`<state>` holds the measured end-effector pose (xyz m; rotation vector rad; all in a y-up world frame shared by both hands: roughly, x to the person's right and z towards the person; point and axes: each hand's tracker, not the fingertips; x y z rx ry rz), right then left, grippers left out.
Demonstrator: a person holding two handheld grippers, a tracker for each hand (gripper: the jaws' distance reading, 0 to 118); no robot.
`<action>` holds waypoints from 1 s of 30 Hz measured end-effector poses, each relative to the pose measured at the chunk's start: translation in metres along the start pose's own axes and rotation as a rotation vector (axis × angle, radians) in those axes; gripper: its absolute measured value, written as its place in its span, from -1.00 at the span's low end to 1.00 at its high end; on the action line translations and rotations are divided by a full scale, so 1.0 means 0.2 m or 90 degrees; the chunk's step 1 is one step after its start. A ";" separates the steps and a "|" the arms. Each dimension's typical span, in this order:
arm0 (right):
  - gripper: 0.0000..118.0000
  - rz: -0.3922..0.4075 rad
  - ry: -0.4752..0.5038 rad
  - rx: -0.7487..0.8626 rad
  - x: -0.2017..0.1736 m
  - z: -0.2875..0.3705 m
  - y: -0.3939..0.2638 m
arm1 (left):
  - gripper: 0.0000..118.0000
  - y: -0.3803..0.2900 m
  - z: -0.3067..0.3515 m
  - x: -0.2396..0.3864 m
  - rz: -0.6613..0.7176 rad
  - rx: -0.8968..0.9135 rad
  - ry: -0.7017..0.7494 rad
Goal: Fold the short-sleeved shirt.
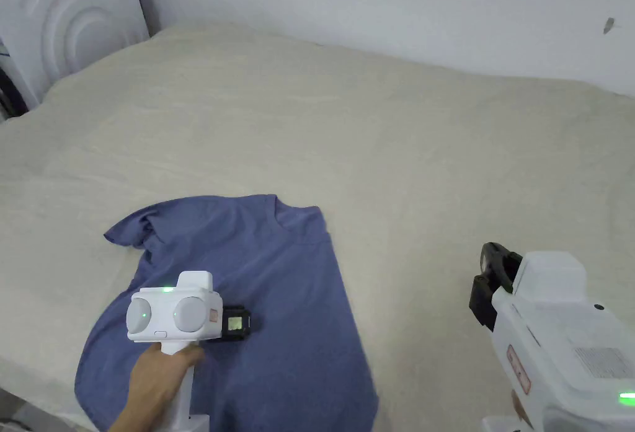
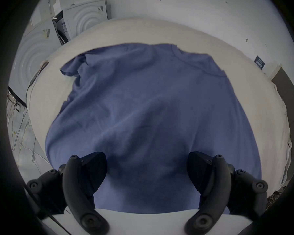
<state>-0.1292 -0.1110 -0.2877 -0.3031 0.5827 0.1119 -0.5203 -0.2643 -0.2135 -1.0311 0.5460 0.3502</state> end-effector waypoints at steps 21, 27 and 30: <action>-1.00 -0.031 -0.033 0.016 0.18 0.17 0.00 | -1.00 -0.01 0.48 -0.05 0.090 0.106 -0.211; -1.00 -0.042 -0.059 0.035 0.28 0.29 0.01 | -1.00 0.09 0.75 0.14 0.046 0.173 -0.262; -1.00 -0.047 -0.076 0.046 0.34 0.37 0.02 | -1.00 0.16 0.86 0.31 -0.013 0.195 -0.272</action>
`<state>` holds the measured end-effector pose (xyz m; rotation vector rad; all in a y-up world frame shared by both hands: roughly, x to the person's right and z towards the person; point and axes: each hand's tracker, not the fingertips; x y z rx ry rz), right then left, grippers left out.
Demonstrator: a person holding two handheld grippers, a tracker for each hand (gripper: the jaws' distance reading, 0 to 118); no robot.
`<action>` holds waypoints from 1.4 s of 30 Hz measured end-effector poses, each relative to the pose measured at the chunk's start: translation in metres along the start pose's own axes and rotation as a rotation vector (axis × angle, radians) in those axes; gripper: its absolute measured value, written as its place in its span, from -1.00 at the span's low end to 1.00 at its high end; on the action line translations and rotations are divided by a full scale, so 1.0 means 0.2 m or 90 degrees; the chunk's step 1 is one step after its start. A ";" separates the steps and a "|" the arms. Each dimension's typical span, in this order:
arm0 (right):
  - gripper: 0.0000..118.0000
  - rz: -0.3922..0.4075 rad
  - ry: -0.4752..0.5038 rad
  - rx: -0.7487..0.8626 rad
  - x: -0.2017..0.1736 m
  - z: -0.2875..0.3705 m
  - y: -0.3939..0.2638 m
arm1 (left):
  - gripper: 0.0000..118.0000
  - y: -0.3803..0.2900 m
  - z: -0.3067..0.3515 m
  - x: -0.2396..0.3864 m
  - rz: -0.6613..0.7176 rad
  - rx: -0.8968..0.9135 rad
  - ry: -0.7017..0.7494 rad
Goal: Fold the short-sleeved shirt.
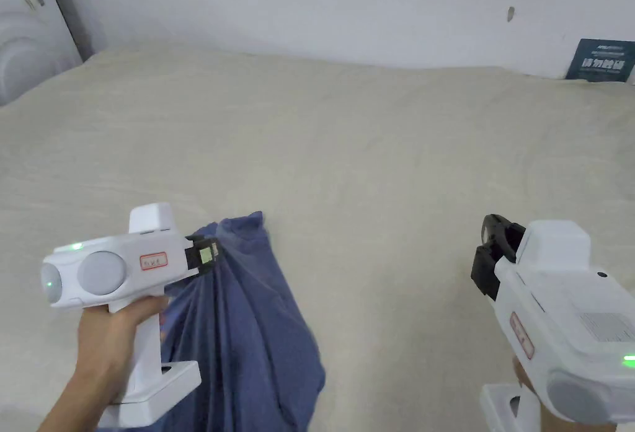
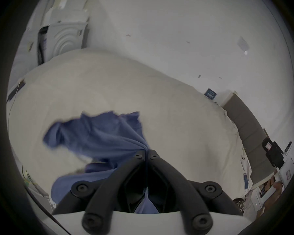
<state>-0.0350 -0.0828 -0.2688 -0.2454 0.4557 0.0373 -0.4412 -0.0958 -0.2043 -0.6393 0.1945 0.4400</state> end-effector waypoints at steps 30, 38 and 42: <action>-1.00 -0.025 -0.209 0.047 0.62 0.47 0.03 | -1.00 0.01 -0.28 1.47 -0.319 -0.033 -0.340; -1.00 -0.028 -0.214 0.025 0.64 0.45 -0.03 | -1.00 -0.36 -0.62 1.33 -0.336 -0.190 -0.272; -1.00 -0.037 -0.206 0.013 0.63 0.42 -0.07 | -1.00 -0.54 -0.82 1.24 -0.354 -0.264 -0.174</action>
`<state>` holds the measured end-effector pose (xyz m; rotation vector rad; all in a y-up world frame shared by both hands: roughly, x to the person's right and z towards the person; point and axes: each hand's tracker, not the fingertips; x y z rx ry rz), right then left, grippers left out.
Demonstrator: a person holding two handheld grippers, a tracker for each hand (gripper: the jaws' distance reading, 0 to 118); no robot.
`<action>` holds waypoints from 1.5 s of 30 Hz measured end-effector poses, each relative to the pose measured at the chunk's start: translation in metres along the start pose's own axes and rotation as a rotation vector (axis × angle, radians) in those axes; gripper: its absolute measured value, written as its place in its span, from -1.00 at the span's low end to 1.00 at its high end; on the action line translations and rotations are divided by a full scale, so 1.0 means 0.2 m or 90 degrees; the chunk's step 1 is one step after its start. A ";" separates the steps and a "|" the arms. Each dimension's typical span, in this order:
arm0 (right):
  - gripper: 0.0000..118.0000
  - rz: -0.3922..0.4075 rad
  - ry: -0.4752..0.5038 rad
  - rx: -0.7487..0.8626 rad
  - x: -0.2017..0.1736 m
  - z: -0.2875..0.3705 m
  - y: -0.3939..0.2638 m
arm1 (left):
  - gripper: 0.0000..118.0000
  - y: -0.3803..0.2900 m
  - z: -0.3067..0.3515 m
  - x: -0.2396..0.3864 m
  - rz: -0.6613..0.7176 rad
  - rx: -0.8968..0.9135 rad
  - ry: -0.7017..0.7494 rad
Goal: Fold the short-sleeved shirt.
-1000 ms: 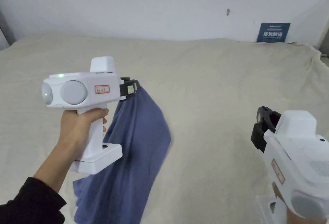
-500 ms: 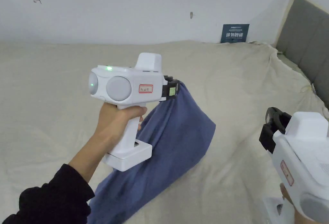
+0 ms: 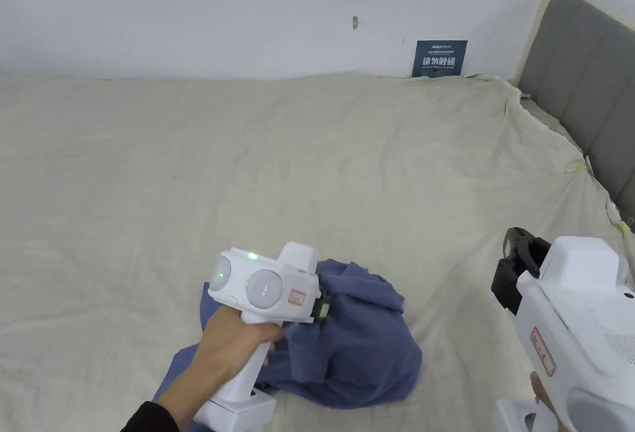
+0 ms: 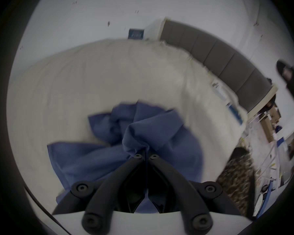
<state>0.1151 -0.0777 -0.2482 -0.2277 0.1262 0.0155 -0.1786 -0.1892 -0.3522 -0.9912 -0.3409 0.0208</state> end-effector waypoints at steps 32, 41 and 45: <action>-1.00 0.013 0.042 0.028 -0.17 0.07 0.10 | 0.93 -0.12 0.96 -0.12 0.082 0.410 0.247; -1.00 0.011 0.056 0.043 -0.22 0.09 0.12 | -0.02 -0.31 1.01 -0.21 0.029 0.492 0.344; -1.00 0.012 0.062 0.041 -0.24 0.08 0.11 | -1.00 -0.34 1.01 -0.25 0.071 0.492 0.305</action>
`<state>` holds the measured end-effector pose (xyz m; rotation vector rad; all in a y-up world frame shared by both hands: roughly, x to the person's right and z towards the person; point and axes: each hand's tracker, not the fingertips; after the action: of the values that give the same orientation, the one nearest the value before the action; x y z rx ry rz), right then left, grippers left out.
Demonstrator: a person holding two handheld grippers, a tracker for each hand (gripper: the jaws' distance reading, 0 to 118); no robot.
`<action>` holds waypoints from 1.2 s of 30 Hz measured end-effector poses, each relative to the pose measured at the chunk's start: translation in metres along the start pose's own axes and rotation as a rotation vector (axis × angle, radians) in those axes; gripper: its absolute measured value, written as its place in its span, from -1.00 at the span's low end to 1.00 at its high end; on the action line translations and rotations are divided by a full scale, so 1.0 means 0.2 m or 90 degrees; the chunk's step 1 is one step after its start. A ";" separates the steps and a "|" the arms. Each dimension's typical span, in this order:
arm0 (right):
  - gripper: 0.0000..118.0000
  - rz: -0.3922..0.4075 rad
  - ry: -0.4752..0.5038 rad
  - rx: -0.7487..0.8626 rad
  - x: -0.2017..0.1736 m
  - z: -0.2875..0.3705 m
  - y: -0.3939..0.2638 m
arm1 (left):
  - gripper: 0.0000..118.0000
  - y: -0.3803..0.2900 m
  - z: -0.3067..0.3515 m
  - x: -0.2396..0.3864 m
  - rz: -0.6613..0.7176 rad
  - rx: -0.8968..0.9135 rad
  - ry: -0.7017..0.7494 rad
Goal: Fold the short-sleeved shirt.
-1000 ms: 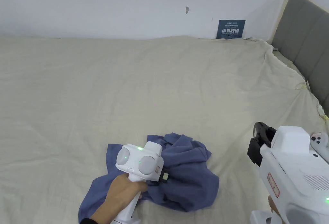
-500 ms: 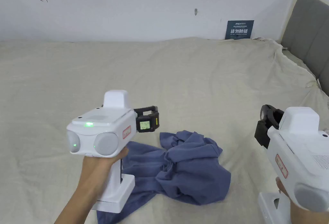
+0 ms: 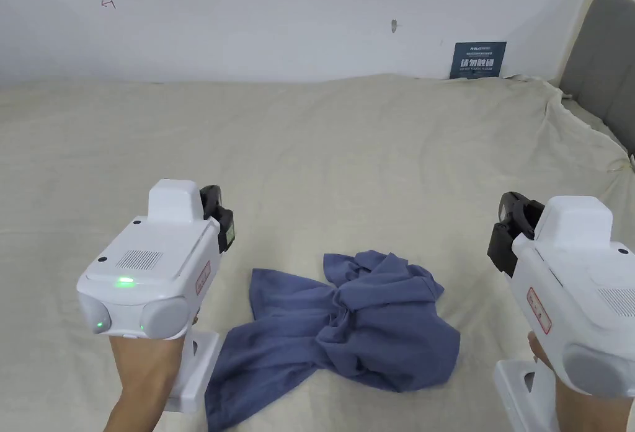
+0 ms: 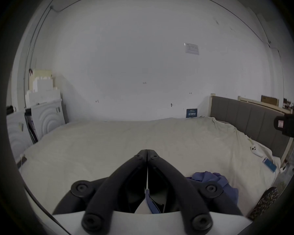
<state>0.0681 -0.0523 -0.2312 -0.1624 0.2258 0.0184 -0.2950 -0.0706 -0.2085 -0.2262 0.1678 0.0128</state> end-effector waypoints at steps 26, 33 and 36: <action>-1.00 0.000 0.009 -0.034 0.00 -0.04 -0.08 | -1.00 -0.68 -0.14 -0.07 0.082 -0.434 -0.022; -1.00 0.001 0.012 -0.052 0.00 -0.06 -0.12 | 0.59 -0.86 -0.14 -0.07 0.098 -0.533 -0.004; -1.00 0.003 0.015 -0.059 0.00 -0.06 -0.14 | 0.61 -0.90 -0.15 -0.06 0.092 -0.542 0.008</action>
<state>0.0666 -0.0818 -0.2388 -0.2552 0.2485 0.0326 -0.3055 -0.2530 -0.1945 -1.0629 0.1841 0.2298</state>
